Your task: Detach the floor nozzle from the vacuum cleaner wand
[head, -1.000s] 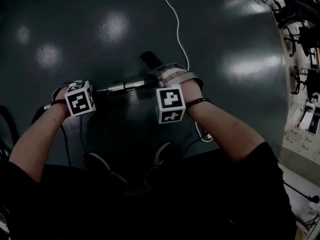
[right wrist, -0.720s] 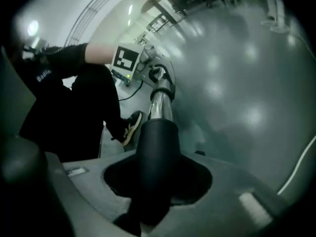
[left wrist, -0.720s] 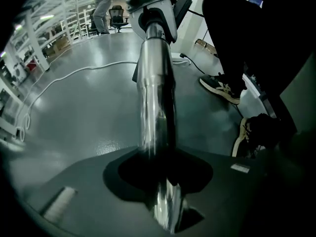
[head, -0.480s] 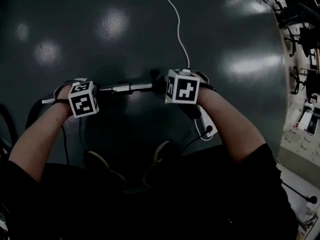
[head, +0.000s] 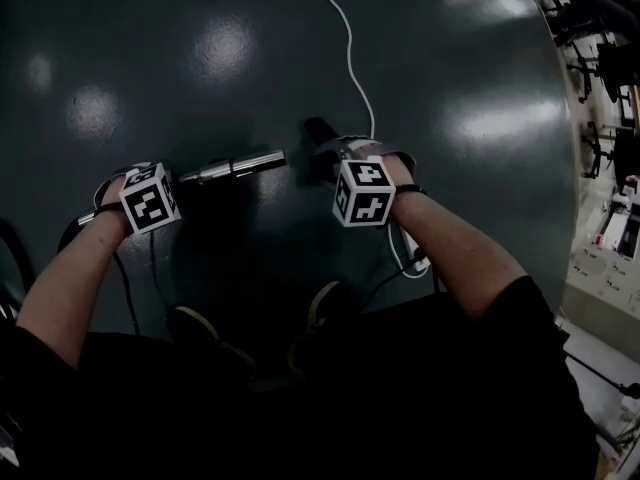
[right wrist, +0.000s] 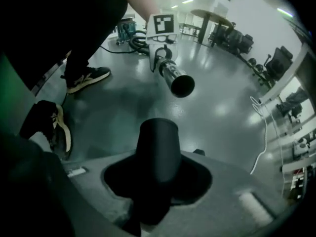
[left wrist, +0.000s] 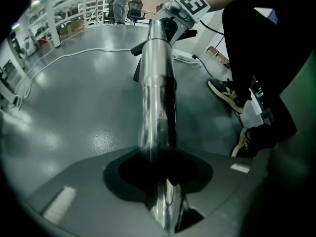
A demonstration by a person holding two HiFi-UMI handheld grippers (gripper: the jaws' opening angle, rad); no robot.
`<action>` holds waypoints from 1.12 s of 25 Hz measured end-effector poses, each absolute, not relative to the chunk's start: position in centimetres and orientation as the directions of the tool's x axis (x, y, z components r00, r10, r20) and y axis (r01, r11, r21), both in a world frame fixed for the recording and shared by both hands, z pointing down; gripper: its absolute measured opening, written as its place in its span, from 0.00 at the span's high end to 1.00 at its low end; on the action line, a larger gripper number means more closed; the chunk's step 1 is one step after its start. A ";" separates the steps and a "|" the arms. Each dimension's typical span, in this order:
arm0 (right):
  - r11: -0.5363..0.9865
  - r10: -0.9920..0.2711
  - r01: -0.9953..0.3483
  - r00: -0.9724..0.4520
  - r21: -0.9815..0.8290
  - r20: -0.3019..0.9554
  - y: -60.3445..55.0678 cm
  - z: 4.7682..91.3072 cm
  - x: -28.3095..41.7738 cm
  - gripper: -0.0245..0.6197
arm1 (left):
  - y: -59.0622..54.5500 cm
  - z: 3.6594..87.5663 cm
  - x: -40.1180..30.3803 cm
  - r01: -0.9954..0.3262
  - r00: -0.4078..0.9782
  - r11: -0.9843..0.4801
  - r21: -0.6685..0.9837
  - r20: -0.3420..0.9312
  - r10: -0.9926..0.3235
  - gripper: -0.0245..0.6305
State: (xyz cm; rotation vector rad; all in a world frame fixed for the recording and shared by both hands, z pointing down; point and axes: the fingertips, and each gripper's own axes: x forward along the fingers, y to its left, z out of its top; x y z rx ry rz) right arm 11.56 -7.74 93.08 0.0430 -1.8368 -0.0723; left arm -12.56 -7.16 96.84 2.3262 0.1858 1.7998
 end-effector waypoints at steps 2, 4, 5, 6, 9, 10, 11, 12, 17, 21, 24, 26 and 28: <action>0.995 -0.093 -0.042 -0.261 0.085 0.961 -7.3 94.9 11.5 0.78 | -6.7 98.0 -12.9 -0.027 0.205 -0.978 0.207 0.959 0.198 0.76; 0.993 -0.105 -0.066 -0.220 0.093 0.970 -6.8 97.2 11.9 0.78 | -6.5 99.4 -13.0 -0.032 0.155 -0.983 0.183 0.972 0.176 0.76; 0.993 -0.110 -0.072 -0.194 0.097 0.975 -6.5 98.3 12.2 0.78 | -6.5 100.1 -13.0 -0.031 0.132 -0.985 0.170 0.977 0.165 0.76; 0.991 -0.119 -0.072 -0.170 0.108 0.978 -6.3 99.2 12.4 0.78 | -6.4 100.8 -13.1 -0.026 0.111 -0.987 0.160 0.981 0.156 0.76; 0.987 -0.157 -0.038 -0.119 0.154 0.980 -5.7 100.7 12.0 0.77 | -5.8 102.4 -13.2 -0.005 0.053 -0.988 0.154 0.987 0.153 0.76; 0.987 -0.160 -0.029 -0.109 0.158 0.981 -5.5 100.9 11.8 0.76 | -5.4 102.7 -13.2 0.003 0.037 -0.987 0.159 0.987 0.159 0.76; 0.988 -0.155 -0.027 -0.101 0.153 0.983 -5.2 101.2 11.7 0.75 | -5.1 103.0 -13.1 0.010 0.022 -0.986 0.165 0.986 0.165 0.76; 0.990 -0.143 -0.028 -0.096 0.141 0.985 -4.8 101.4 11.5 0.74 | -4.8 103.3 -13.1 0.017 0.008 -0.985 0.169 0.986 0.169 0.76; 0.999 -0.052 -0.003 -0.093 0.052 0.994 -2.3 102.8 11.2 0.69 | -4.8 103.5 -13.5 0.035 -0.025 -0.986 0.164 0.986 0.163 0.75; 1.000 -0.018 0.000 -0.116 0.018 0.993 -1.9 102.9 10.6 0.68 | -4.7 103.5 -13.5 0.036 -0.018 -0.983 0.180 0.984 0.179 0.75; 0.996 0.073 -0.040 -0.205 -0.083 0.976 -0.9 102.1 9.1 0.61 | -4.0 103.1 -13.4 -0.024 0.018 -0.964 0.265 0.964 0.265 0.68; 0.986 0.129 -0.066 -0.270 -0.152 0.954 0.0 101.4 8.3 0.61 | -3.7 102.3 -13.4 -0.060 0.052 -0.950 0.305 0.952 0.302 0.68; 0.975 0.168 -0.086 -0.331 -0.207 0.929 0.2 100.1 7.7 0.61 | -4.0 101.1 -13.5 -0.094 0.096 -0.946 0.311 0.948 0.303 0.69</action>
